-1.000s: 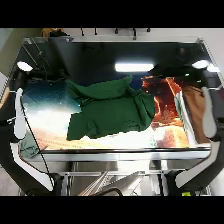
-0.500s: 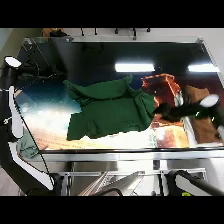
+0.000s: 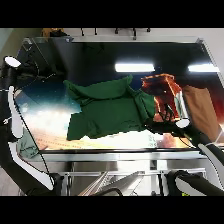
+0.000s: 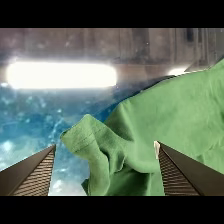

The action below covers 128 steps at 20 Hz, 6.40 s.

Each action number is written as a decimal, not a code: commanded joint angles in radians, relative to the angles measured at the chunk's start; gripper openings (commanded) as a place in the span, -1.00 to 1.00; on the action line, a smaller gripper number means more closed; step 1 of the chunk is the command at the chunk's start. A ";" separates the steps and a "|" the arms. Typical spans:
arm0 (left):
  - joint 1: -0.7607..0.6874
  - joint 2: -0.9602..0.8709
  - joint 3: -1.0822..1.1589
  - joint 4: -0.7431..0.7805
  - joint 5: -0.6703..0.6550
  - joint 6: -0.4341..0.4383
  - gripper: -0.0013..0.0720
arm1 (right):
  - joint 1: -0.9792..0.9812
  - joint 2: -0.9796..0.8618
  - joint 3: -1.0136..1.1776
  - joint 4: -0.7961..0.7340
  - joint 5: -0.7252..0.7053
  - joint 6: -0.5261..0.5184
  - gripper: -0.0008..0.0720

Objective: Fold the shirts.

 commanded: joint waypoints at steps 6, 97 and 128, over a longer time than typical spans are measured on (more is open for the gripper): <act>0.050 0.000 0.000 0.001 -0.095 -0.011 0.95 | -0.228 -0.179 0.476 -0.178 0.019 -0.121 -0.92; -0.115 -0.195 0.147 0.183 0.017 -0.006 -0.92 | -0.301 -0.922 1.202 0.300 0.351 -0.453 -0.92; -0.064 0.028 -0.159 0.165 -0.232 -0.123 0.95 | -0.388 -0.716 1.481 -0.332 0.697 -0.024 0.21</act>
